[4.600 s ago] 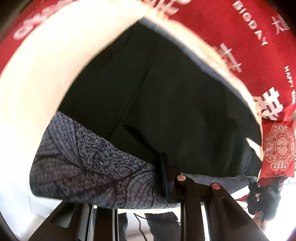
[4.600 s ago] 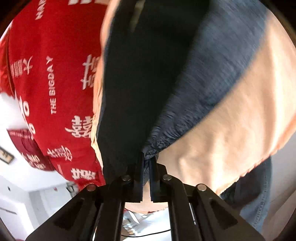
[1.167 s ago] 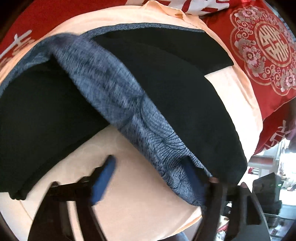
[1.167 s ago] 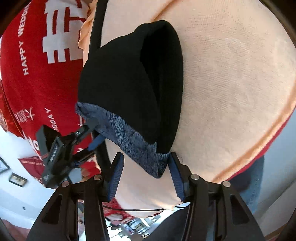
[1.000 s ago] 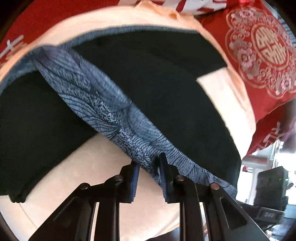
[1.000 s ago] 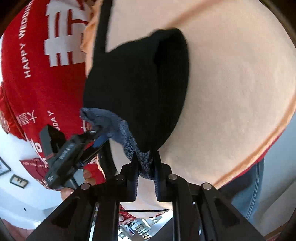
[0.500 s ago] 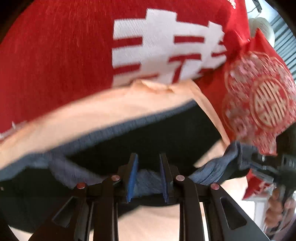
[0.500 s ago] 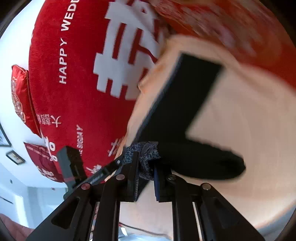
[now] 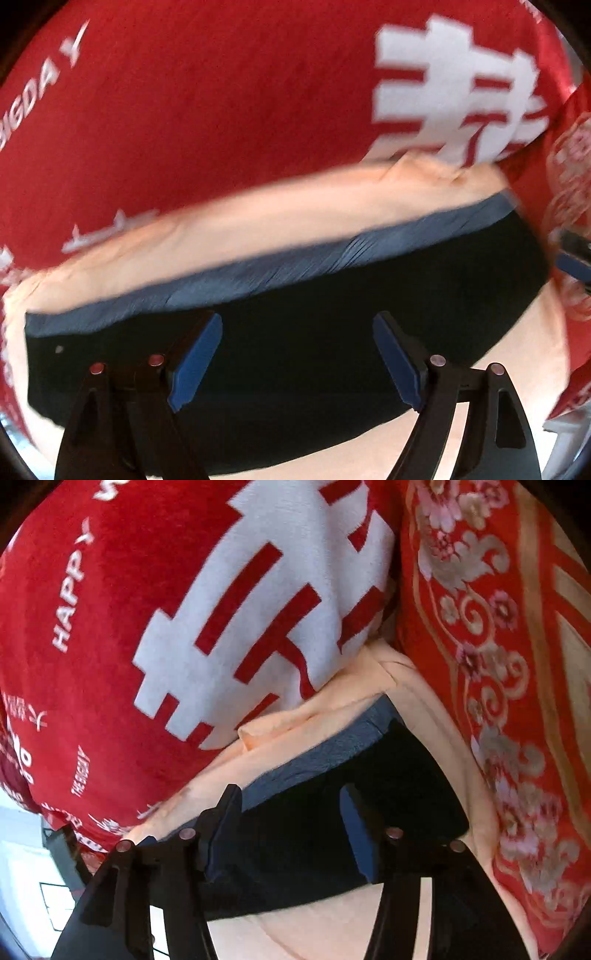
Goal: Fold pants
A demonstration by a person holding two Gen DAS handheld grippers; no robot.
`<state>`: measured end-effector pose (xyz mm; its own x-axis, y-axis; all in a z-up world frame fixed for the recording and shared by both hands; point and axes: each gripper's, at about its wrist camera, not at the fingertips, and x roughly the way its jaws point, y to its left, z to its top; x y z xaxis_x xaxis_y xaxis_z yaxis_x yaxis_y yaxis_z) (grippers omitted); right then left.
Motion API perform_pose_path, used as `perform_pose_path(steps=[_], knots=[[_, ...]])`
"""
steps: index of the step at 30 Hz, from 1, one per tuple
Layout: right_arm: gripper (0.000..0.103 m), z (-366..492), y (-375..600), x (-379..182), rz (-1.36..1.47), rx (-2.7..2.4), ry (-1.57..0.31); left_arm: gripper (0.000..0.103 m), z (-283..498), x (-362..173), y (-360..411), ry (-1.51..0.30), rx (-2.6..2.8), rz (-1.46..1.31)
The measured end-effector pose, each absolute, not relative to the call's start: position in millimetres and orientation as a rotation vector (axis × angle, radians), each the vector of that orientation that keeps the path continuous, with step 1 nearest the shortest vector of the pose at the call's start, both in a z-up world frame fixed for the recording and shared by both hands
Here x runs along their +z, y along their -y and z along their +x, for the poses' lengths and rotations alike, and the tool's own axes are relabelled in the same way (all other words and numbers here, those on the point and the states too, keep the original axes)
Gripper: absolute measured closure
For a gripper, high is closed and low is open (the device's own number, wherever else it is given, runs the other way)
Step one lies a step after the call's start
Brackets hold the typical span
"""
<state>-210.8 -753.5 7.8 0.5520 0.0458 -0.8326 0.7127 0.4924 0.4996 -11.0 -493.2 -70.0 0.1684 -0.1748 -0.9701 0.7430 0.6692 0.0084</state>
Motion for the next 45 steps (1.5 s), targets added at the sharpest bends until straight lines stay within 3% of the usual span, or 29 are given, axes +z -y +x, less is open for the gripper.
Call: perform_pose_path(steps=[7,9,11,13,18,19,22,28,36,40,45], knots=[[0.045,-262,734,-41,1.027,-0.706,-1.037,0.019,2,-104,462,-1.308,-0.584,0.563],[0.056,-268,744,-56,1.049,-0.753,-1.02,0.019,3,-105,463,-1.302,-0.586,0.566],[0.088,-268,754,-62,1.069,-0.778,-1.008,0.019,3,-103,463,-1.276,-0.593,0.572],[0.093,-264,755,-56,1.062,-0.753,-0.995,0.019,1,-109,461,-1.281,-0.588,0.584],[0.092,-269,747,-54,0.96,-0.734,-1.081,0.016,2,-132,454,-1.329,-0.547,0.602],[0.083,-270,750,-67,0.966,-0.733,-1.129,0.016,3,-130,454,-1.33,-0.541,0.621],[0.073,-274,750,-62,0.951,-0.755,-1.13,0.016,11,-115,456,-1.311,-0.562,0.593],[0.073,-255,724,-10,0.738,-0.727,-1.076,0.016,24,-116,494,-1.24,-0.579,0.586],[0.077,-170,761,-71,0.661,-0.647,-1.175,0.016,73,-149,514,-1.223,-0.47,0.514],[0.077,-171,772,-68,0.602,-0.659,-1.142,0.016,106,-150,488,-1.263,-0.377,0.485],[0.075,-188,791,-59,0.73,-0.71,-1.116,0.016,108,-126,443,-1.253,-0.345,0.543]])
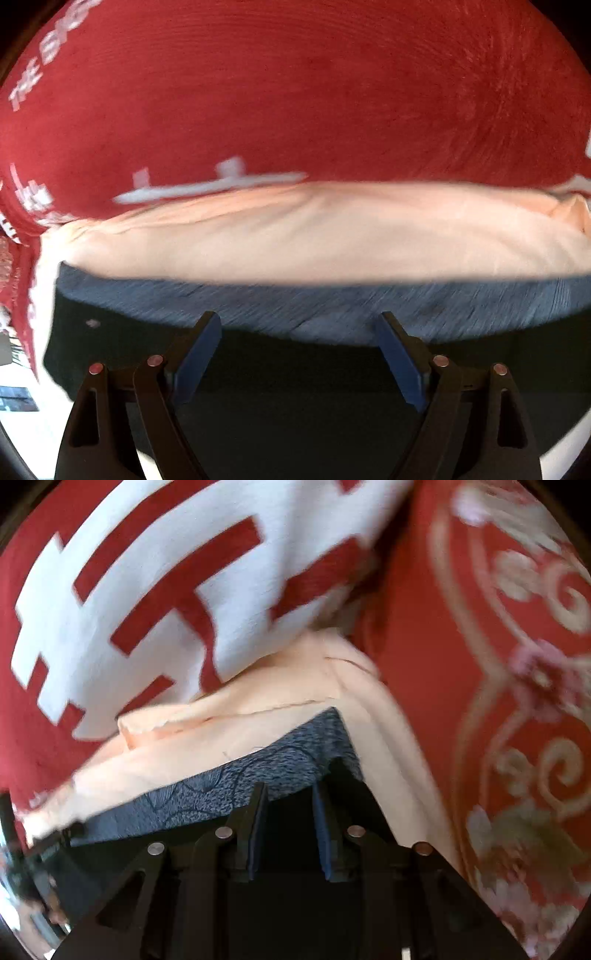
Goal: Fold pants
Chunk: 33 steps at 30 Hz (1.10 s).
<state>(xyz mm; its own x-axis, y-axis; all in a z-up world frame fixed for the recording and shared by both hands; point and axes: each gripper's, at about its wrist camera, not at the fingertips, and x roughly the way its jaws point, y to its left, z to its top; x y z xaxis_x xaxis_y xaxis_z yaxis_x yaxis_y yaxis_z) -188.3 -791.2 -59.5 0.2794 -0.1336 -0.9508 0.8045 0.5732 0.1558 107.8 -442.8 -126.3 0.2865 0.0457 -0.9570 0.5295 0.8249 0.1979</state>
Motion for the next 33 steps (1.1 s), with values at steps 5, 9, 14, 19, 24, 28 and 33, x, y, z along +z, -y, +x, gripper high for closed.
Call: perform_pose_path(steps=[5,9,14,19,24,28,33], knots=[[0.072,-212,774,-46,0.854,-0.665,-1.118,0.016,88,-113,383,-1.29,-0.313,0.522],[0.071,-229,729,-37,0.933,-0.565,-1.128,0.016,79,-110,344,-1.322,-0.316,0.49],[0.064,-217,642,-36,1.013,-0.426,-1.166,0.016,67,-115,302,-1.347,-0.37,0.496],[0.063,-178,553,-55,1.061,-0.298,-1.208,0.016,81,-113,250,-1.356,-0.368,0.486],[0.063,-144,468,-78,1.177,-0.162,-1.226,0.016,126,-110,195,-1.282,-0.301,0.534],[0.063,-116,427,-106,1.245,-0.116,-1.224,0.016,169,-127,154,-1.217,-0.248,0.576],[0.063,-106,410,-122,1.278,-0.098,-1.206,0.0,193,-147,116,-1.24,-0.267,0.488]])
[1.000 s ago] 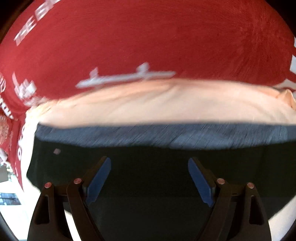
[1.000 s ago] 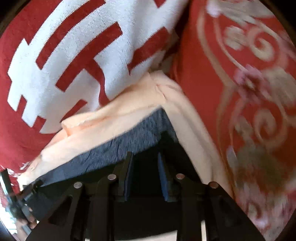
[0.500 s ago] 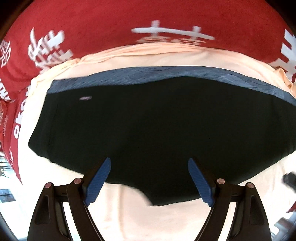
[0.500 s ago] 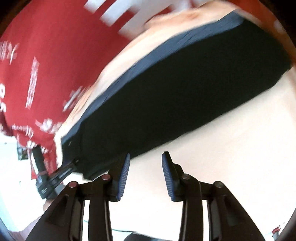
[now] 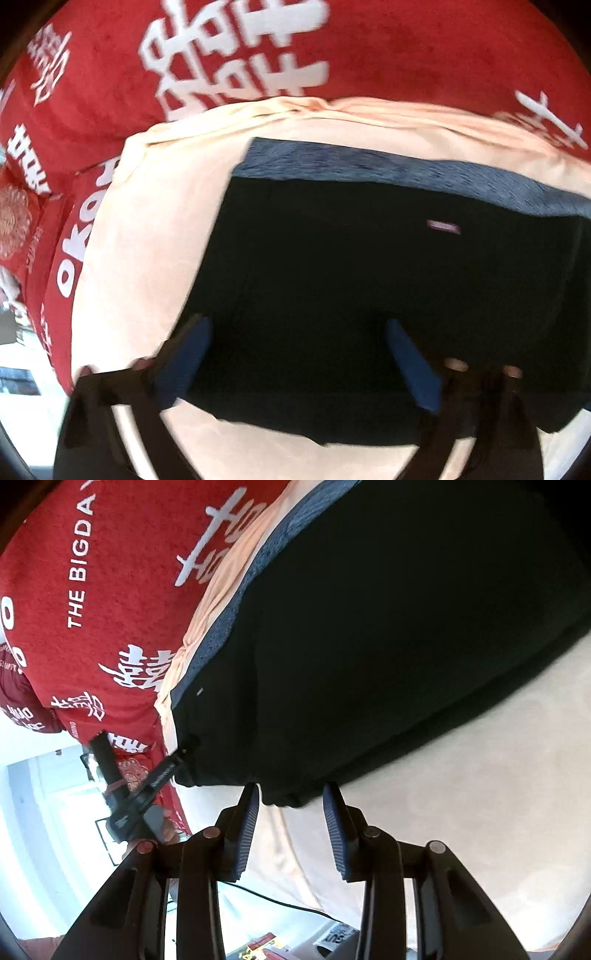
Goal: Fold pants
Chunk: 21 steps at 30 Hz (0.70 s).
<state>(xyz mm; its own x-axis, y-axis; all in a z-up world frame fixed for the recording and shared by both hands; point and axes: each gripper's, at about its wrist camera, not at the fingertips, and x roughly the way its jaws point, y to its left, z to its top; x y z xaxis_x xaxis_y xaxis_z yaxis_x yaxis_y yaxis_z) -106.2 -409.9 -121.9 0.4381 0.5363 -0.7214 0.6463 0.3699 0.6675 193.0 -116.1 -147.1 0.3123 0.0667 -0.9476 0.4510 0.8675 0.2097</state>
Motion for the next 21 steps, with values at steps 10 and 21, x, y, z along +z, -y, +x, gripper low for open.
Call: perform_pose_path(steps=[10,21], knots=[[0.092,-81,415,-133,1.358,-0.161,-1.174,0.0,201,-154,94,-1.295,-0.383,0.394],[0.094,-106,402,-117,1.171,-0.273,-1.245,0.0,182,-125,102,-1.275,-0.36,0.453]])
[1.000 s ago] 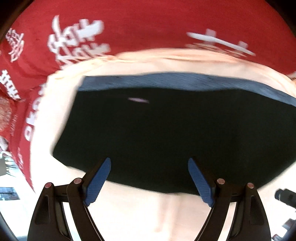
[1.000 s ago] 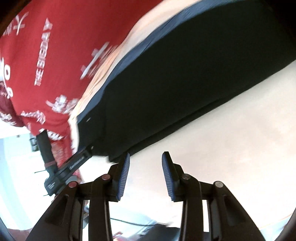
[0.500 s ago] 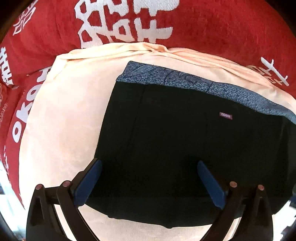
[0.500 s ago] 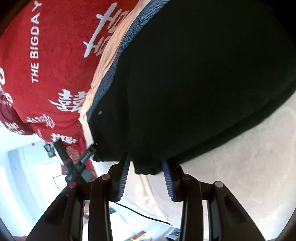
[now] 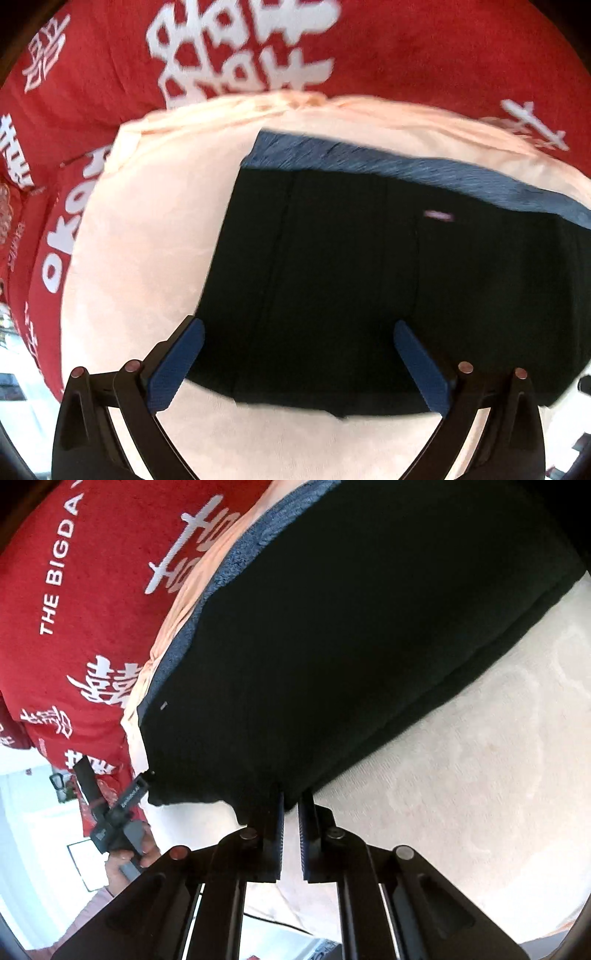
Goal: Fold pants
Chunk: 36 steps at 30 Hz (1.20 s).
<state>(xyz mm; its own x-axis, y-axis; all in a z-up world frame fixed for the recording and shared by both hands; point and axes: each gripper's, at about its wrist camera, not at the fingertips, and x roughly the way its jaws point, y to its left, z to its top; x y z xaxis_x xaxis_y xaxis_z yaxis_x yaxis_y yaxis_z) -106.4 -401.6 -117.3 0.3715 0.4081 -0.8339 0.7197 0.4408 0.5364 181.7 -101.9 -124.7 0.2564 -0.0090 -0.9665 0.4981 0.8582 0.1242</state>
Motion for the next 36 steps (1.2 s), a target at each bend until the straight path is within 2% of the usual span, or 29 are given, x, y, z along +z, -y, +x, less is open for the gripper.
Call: perform_pose_path(steps=[6,8,9,15,22,33,34,36], knots=[[0.092,-117,427,-75,0.938,-0.336,-1.316,0.0,122,-96,168,-1.233,-0.539,0.49],[0.081,-115,440,-63,0.85,-0.371,-1.306,0.0,104,-101,198,-1.247,-0.591,0.485],[0.078,-110,447,-59,0.801,-0.395,-1.299,0.0,94,-107,217,-1.251,-0.61,0.484],[0.078,-90,476,-77,0.606,-0.454,-1.348,0.0,53,-147,266,-1.294,-0.596,0.534],[0.078,-104,468,-82,0.549,-0.432,-1.322,0.0,52,-142,260,-1.342,-0.552,0.51],[0.078,-133,468,-72,0.671,-0.425,-1.381,0.0,56,-131,280,-1.397,-0.48,0.56],[0.075,-137,469,-72,0.684,-0.427,-1.385,0.0,48,-130,271,-1.398,-0.479,0.558],[0.064,-146,471,-70,0.708,-0.434,-1.392,0.0,44,-126,276,-1.403,-0.48,0.57]])
